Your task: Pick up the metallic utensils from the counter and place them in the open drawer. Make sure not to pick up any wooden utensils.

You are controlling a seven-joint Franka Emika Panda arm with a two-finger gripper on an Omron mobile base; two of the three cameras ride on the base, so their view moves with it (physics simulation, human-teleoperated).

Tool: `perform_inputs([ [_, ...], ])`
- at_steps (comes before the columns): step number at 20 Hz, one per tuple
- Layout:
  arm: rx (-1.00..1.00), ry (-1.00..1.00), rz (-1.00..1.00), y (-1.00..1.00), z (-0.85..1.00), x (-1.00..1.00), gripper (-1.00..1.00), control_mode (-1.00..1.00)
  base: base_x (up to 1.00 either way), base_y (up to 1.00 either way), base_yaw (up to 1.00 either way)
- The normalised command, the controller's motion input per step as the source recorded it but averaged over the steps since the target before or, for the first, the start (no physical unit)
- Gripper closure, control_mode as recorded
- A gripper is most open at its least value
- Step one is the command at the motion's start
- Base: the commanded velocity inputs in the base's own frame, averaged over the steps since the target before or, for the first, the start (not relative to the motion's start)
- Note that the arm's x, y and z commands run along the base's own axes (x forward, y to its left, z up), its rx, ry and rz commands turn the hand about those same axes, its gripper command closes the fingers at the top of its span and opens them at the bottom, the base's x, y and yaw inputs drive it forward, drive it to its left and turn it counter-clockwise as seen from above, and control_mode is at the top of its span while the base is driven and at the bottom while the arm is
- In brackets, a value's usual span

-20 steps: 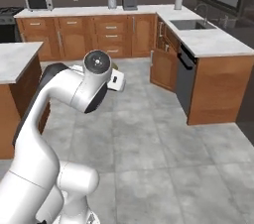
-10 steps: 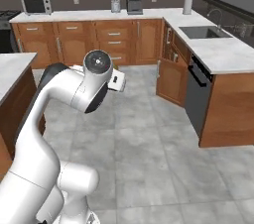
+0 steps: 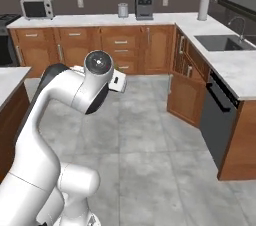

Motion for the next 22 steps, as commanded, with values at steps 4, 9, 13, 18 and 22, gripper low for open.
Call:
perform_inputs([
  [4, 0.00, 0.00, 0.00, 0.00, 0.00, 0.00, 1.00, 1.00, 1.00, -0.04, 0.04],
  [9, 0.00, 0.00, 0.00, 0.00, 0.00, 0.00, 1.00, 1.00, 1.00, -0.18, 0.00],
  [13, 0.00, 0.00, 0.00, 0.00, 0.00, 0.00, 1.00, 1.00, 1.00, -0.32, 0.00],
  [18, 0.00, 0.00, 0.00, 0.00, 0.00, 0.00, 1.00, 1.00, 1.00, -0.46, 0.00],
  [22, 0.00, 0.00, 0.00, 0.00, 0.00, 0.00, 1.00, 1.00, 1.00, -0.35, 0.00],
])
